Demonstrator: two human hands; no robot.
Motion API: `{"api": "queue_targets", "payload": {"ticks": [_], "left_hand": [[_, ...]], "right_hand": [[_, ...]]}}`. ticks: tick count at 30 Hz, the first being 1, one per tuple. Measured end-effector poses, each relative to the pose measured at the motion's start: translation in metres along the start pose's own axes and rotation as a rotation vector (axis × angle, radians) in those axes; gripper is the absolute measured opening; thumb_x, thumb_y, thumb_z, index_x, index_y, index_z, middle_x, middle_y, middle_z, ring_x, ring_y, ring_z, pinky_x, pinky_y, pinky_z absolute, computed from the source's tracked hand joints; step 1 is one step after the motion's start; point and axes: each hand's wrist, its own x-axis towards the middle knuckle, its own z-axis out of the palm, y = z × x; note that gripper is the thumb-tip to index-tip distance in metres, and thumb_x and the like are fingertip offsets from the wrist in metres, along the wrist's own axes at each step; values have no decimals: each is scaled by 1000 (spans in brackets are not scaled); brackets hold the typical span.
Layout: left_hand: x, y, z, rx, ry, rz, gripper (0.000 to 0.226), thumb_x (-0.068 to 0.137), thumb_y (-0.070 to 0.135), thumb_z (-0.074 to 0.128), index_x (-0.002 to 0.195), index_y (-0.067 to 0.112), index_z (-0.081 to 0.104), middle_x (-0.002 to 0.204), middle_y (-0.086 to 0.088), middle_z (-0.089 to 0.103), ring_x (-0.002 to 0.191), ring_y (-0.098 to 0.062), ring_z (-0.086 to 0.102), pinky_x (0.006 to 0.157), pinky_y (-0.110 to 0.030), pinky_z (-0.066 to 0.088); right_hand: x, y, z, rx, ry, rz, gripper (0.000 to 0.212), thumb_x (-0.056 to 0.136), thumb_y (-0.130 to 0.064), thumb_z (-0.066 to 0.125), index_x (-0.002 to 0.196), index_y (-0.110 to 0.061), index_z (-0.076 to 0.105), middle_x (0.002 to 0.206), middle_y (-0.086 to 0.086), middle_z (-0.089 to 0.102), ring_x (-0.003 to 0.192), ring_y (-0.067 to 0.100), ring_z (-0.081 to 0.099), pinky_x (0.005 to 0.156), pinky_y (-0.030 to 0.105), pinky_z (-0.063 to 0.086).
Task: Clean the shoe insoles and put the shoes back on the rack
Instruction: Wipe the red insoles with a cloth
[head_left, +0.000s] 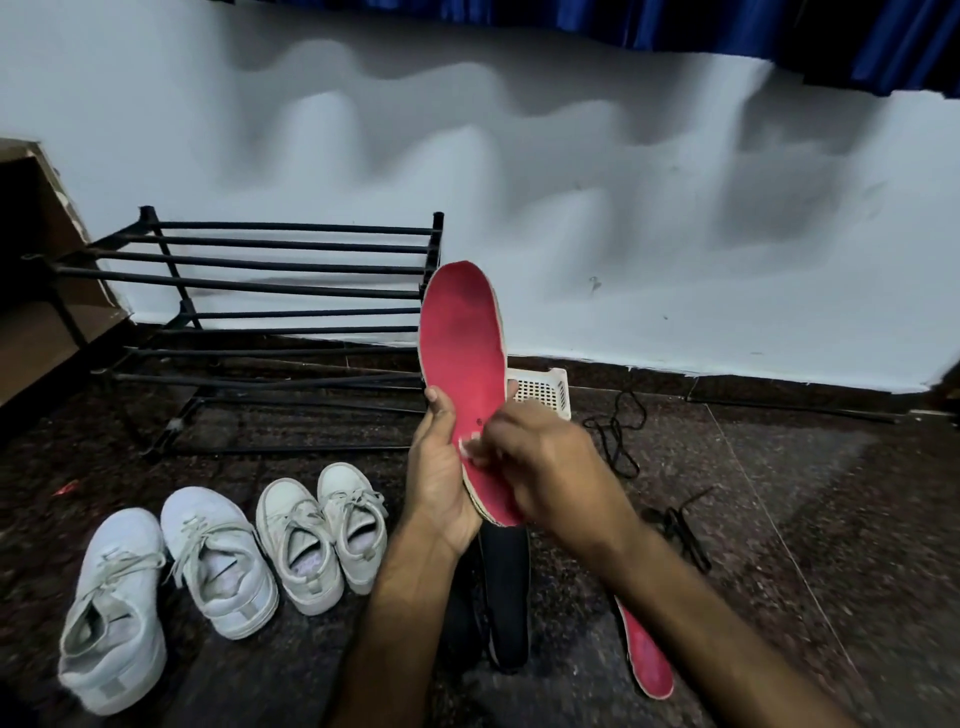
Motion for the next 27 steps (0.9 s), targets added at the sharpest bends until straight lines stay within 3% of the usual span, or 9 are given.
{"api": "queue_targets", "payload": {"ticks": [3, 6, 11, 14, 18, 22, 24, 27], "left_hand": [[4, 9, -13, 42, -13, 121, 62, 96, 54, 34, 142, 13, 41, 134, -18, 57, 124, -32, 54, 91, -52, 51], [3, 12, -17, -3, -59, 185, 55, 100, 48, 30, 145, 17, 37, 139, -9, 54, 127, -30, 53, 93, -56, 49], [4, 13, -12, 135, -101, 193, 59, 100, 52, 22, 146, 19, 36, 142, -6, 52, 126, -32, 53, 96, -58, 46], [2, 6, -10, 162, -128, 170, 61, 98, 54, 24, 145, 17, 37, 142, -6, 51, 126, -31, 53, 95, -55, 47], [-3, -11, 0, 62, -105, 41, 67, 96, 57, 30, 137, 8, 49, 134, -11, 58, 118, -26, 59, 88, -42, 54], [-3, -27, 4, -51, -64, -93, 73, 91, 61, 39, 133, 2, 52, 123, -16, 60, 120, -25, 56, 112, -41, 36], [0, -30, 2, -42, -57, -126, 76, 91, 63, 36, 135, 2, 50, 123, -18, 61, 116, -25, 60, 107, -40, 42], [7, -29, -10, 1, -22, -151, 75, 90, 67, 28, 125, 10, 62, 124, -19, 63, 102, -28, 67, 95, -46, 49]], "right_hand": [[-44, 3, 7, 74, -162, -14, 9, 82, -5, 67, 86, -13, 67, 86, -2, 60, 82, 15, 55, 71, 25, 45], [-60, 28, 8, 41, -273, 5, 20, 74, -3, 75, 87, -18, 68, 84, -8, 60, 83, 6, 52, 72, 13, 39], [-63, 36, -12, 312, 146, 392, 11, 80, -11, 76, 90, -18, 75, 91, -14, 71, 87, -1, 66, 76, 14, 49], [-55, 31, -20, 425, 225, 485, 18, 82, -13, 74, 98, -20, 73, 99, -16, 72, 94, 1, 67, 81, 20, 52], [-29, 24, -23, 335, 254, 383, 24, 81, -5, 73, 103, -16, 73, 101, -11, 71, 95, 1, 65, 82, 13, 49], [-13, 21, 0, 111, 174, 236, 29, 79, 4, 62, 99, -14, 73, 101, -3, 69, 98, 12, 60, 90, 24, 47], [-18, 17, 13, 80, 121, 243, 29, 77, 0, 57, 96, -15, 74, 97, -2, 70, 93, 16, 59, 85, 28, 48], [-37, 18, 19, 138, -43, 215, 37, 69, 6, 58, 92, -18, 75, 92, -3, 71, 88, 15, 61, 81, 25, 48]]}}
